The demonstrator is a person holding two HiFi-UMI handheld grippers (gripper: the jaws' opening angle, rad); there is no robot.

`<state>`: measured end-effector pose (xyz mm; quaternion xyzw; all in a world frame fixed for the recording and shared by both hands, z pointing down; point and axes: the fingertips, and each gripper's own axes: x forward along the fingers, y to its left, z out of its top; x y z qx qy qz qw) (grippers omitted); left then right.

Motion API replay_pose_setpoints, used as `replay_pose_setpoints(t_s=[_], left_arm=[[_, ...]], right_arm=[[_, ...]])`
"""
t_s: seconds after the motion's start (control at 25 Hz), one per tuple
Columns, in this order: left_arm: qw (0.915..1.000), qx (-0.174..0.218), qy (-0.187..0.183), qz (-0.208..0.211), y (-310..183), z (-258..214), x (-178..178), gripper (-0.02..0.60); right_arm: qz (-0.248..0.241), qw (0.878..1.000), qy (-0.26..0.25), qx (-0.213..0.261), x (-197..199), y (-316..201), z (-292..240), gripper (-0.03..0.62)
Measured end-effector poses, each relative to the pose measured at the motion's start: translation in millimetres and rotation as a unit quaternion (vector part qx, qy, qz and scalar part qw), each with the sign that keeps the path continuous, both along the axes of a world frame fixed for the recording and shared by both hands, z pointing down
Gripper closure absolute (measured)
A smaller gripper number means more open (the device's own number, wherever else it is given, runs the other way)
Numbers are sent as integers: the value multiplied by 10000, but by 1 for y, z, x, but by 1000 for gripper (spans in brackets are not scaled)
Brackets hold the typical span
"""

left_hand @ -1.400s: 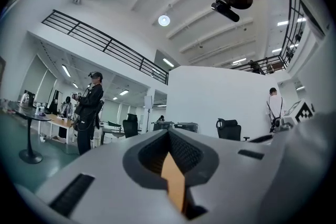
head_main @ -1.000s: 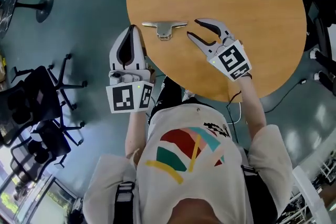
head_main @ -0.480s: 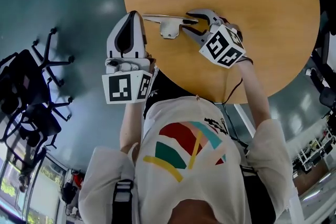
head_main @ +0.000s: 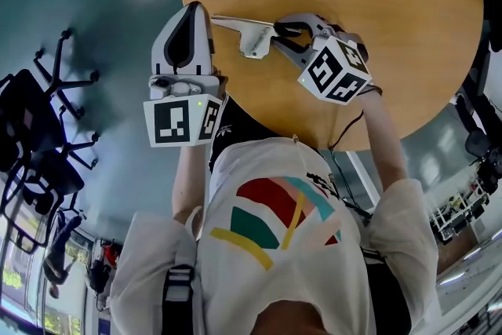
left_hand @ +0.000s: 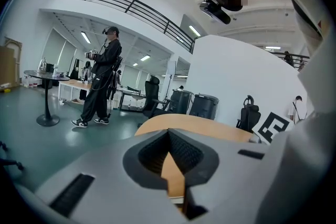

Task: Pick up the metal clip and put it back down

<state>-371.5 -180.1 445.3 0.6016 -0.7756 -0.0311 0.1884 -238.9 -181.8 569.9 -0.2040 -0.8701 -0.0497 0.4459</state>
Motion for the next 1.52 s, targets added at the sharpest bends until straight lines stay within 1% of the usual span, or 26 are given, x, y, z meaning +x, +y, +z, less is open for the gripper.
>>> replay_pose_setpoints(t_s=[0.2, 0.32, 0.44, 0.52, 0.68, 0.8, 0.88, 0.96, 1.04, 1.12, 1.24, 1.36, 1.44, 1.48, 1.52], left_arm=[[10000, -2, 37, 13, -10, 5, -7, 540], [10000, 5, 24, 22, -12, 18, -10, 540], [10000, 21, 19, 15, -16, 25, -16, 540], [10000, 60, 24, 45, -23, 19, -15, 540], [9997, 162, -8, 160, -28, 7, -12, 540], [9993, 277, -89, 248, -24, -16, -2, 540], [9987, 372, -186, 291, -25, -33, 8, 540], [9979, 500, -289, 307, -25, -51, 21, 540], [9967, 648, -372, 324, -17, -71, 32, 540], [9949, 817, -453, 389, -2, -93, 44, 540], [9903, 1112, -601, 571, 14, -123, 69, 540], [9832, 1414, -784, 841, 21, -155, 111, 540], [9769, 1646, -899, 1026, 29, -181, 146, 540], [9731, 1775, -948, 1119, 33, -194, 164, 540], [9688, 1912, -999, 1222, 38, -208, 183, 540]], right_arm=[[-31, 9994, 132, -304, -1, -1, 0, 490], [-6, 9995, 36, -307, -4, -1, 7, 491], [107, 9997, -167, -127, -12, -10, 7, 502], [278, 9991, -315, 10, -13, -20, -4, 542], [586, 9966, -439, 381, -15, -30, -16, 547], [939, 9916, -688, 561, -9, -29, -39, 548], [1285, 9847, -938, 715, -1, -37, -60, 548], [1678, 9746, -1221, 843, 10, -46, -82, 548], [2091, 9623, -1513, 862, 21, -45, -107, 548], [2449, 9483, -1796, 924, 32, -35, -134, 548], [2832, 9253, -2220, 1199, 56, -22, -173, 548], [3234, 8930, -2707, 1568, 97, -13, -217, 548], [3344, 8702, -3092, 1876, 131, -2, -254, 548], [3335, 8577, -3336, 2045, 149, 5, -275, 548], [3400, 8404, -3642, 2133, 168, 11, -298, 548]])
